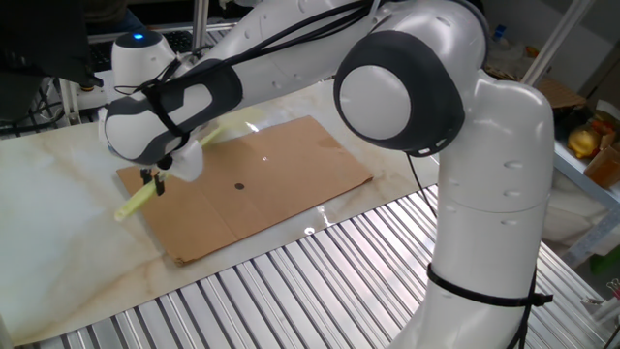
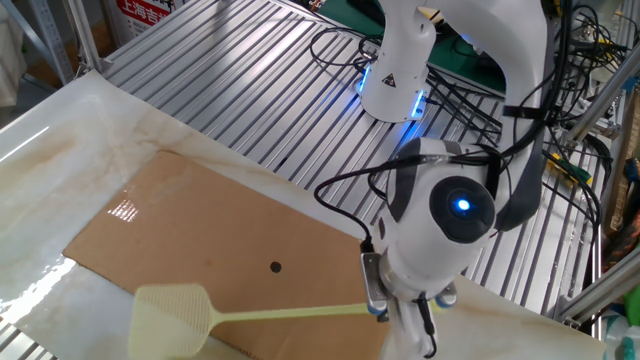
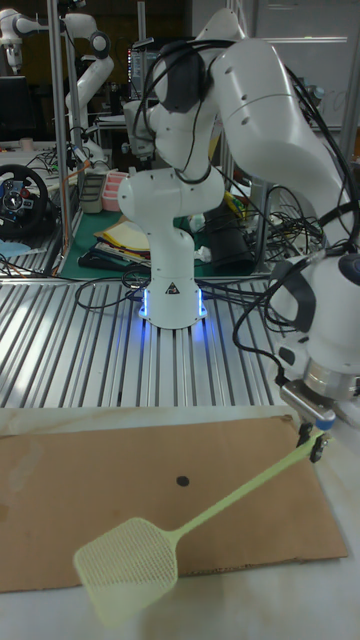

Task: Swat with a flyswatter

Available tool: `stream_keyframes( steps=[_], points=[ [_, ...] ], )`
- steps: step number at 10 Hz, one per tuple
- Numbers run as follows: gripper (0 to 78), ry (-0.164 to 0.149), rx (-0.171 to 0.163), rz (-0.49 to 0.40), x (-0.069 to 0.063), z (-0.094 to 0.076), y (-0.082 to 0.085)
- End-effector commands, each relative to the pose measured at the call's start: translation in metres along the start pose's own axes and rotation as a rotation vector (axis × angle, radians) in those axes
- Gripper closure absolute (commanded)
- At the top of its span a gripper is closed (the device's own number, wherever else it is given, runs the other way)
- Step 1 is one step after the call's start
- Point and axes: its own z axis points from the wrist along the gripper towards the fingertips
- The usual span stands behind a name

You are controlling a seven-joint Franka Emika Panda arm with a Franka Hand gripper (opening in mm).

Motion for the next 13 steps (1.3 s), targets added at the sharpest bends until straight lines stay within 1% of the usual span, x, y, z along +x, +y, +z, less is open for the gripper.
stream_keyframes(
  steps=[1, 4, 8, 10, 12, 13],
  points=[
    [76.4, 0.0, -0.004, -0.231, -0.014, -0.001, -0.014],
    [76.4, -0.002, -0.007, -0.335, -0.02, -0.002, -0.023],
    [76.4, -0.006, -0.005, -0.415, -0.021, -0.004, -0.028],
    [76.4, -0.001, -0.006, -0.455, -0.023, -0.005, -0.031],
    [76.4, 0.001, -0.007, -0.465, -0.023, -0.005, -0.032],
    [76.4, 0.007, -0.007, -0.489, -0.023, -0.005, -0.033]
  ],
)
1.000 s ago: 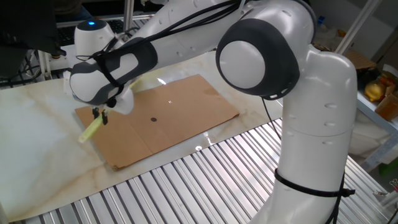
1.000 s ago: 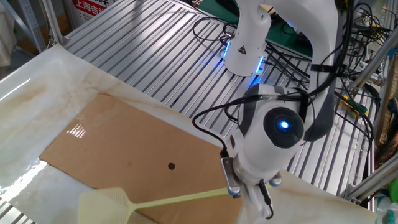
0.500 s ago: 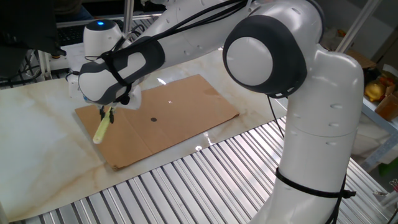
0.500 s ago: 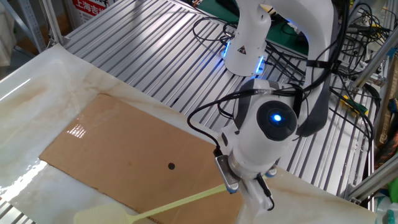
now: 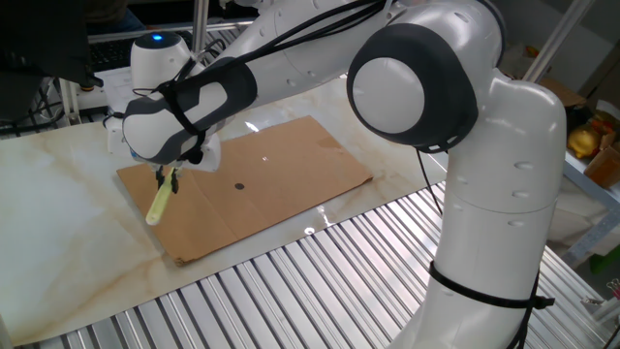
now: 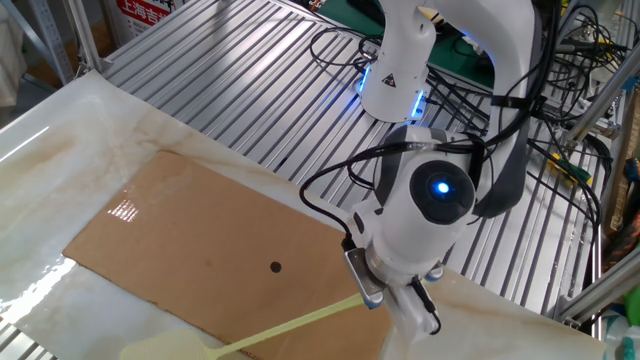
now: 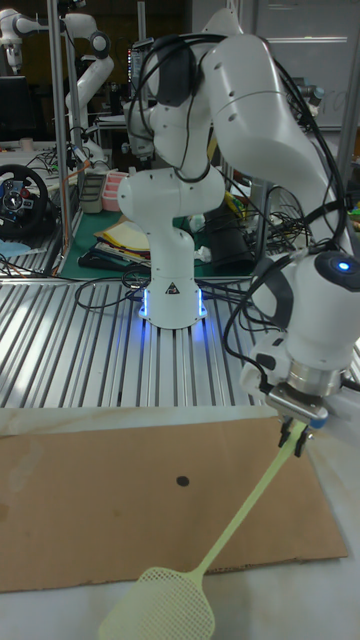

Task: Swat with a flyswatter

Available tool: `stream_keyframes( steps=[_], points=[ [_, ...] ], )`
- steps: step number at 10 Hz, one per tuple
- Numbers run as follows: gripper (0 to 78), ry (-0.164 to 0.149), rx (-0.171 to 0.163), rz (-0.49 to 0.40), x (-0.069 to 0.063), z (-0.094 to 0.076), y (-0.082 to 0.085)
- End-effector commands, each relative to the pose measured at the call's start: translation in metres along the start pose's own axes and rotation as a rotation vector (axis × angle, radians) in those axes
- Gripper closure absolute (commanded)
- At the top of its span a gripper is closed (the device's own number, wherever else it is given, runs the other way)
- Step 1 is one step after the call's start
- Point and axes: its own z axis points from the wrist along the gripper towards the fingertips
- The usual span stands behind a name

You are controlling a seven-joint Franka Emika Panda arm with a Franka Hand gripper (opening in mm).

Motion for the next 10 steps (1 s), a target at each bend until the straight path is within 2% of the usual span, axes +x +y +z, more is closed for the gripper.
stream_keyframes(
  steps=[1, 10],
  points=[
    [76.4, 0.002, -0.008, -0.172, -0.0036, -0.0066, -0.0108],
    [76.4, -0.01, -0.016, -0.29, -0.0061, -0.0061, -0.0119]
  ],
)
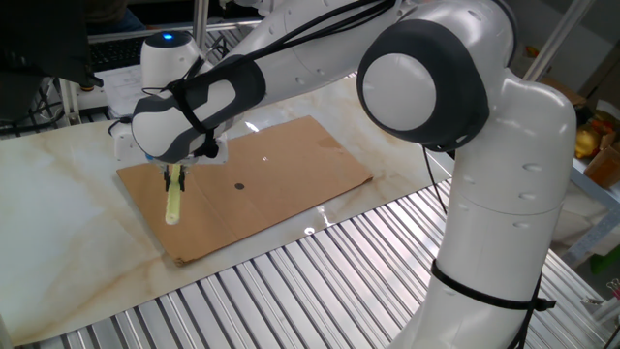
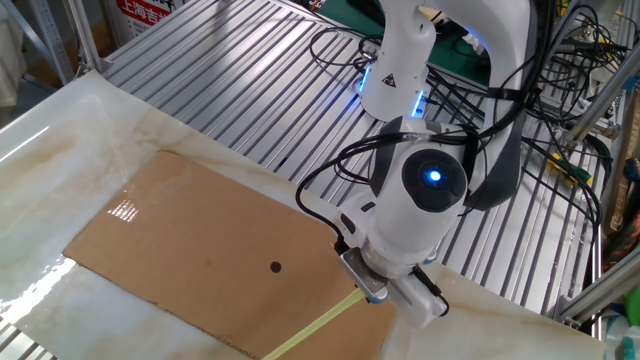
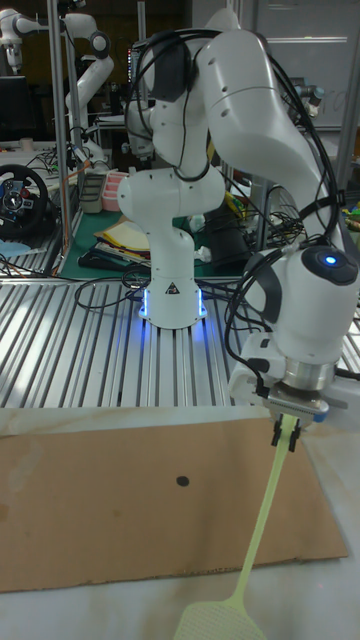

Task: Swat with a flyswatter

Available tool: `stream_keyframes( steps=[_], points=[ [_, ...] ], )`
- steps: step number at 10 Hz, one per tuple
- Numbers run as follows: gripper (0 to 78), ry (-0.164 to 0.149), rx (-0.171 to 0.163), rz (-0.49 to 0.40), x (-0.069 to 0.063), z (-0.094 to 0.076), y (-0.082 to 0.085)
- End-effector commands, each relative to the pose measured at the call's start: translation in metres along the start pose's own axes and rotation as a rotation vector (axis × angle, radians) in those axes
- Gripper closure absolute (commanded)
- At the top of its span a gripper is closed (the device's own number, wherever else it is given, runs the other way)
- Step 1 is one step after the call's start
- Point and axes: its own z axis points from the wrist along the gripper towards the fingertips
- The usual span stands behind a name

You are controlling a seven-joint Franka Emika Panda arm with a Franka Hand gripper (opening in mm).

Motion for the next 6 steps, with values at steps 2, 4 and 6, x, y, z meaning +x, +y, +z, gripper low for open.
stream_keyframes(
  steps=[2, 4, 6],
  points=[
    [76.4, -0.011, -0.007, -0.083, -0.005, -0.002, -0.003],
    [76.4, -0.011, -0.005, -0.107, -0.011, -0.002, -0.006],
    [76.4, -0.009, -0.006, -0.112, -0.014, -0.002, -0.008]
  ],
)
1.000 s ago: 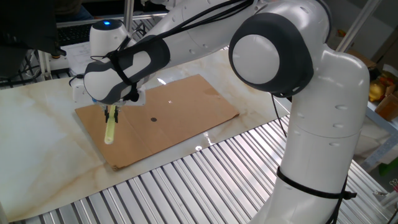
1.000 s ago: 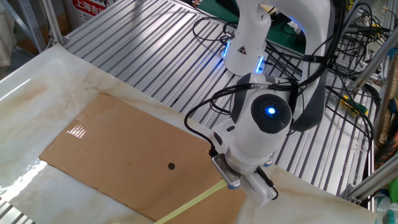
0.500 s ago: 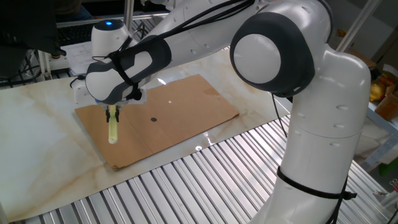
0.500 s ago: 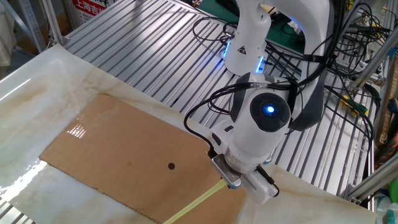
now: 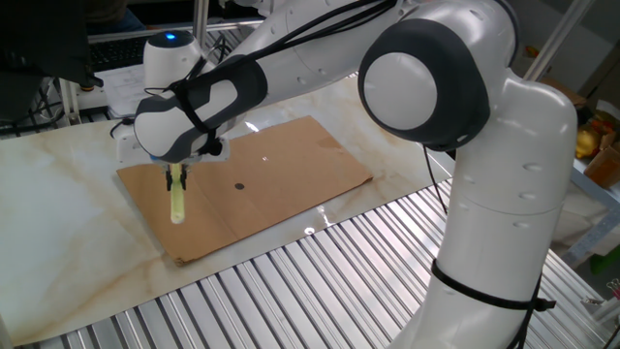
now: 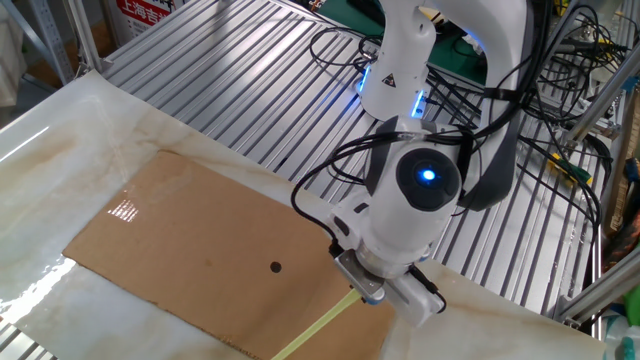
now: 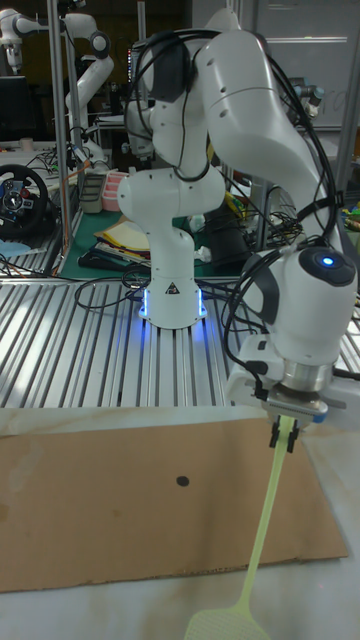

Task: Swat with a flyswatter

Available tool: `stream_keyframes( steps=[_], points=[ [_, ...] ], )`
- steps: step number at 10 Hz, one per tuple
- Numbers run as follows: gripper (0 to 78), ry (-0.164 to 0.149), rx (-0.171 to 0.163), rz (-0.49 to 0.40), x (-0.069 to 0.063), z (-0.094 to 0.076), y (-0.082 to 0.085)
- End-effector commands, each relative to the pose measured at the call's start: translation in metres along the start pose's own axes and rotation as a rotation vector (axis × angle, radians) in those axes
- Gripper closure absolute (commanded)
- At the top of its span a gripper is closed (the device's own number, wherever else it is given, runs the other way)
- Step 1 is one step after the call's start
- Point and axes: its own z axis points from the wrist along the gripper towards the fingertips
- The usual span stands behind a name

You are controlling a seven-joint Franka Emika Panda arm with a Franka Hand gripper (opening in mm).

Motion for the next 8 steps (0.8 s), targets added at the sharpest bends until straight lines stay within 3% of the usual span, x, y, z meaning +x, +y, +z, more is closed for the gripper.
stream_keyframes(
  steps=[1, 6, 8],
  points=[
    [76.4, -0.004, -0.001, -0.025, -0.009, -0.0024, -0.0047],
    [76.4, -0.003, -0.008, -0.011, -0.0099, -0.002, -0.0048],
    [76.4, -0.008, 0.001, 0.054, -0.0099, -0.002, -0.0048]
  ],
)
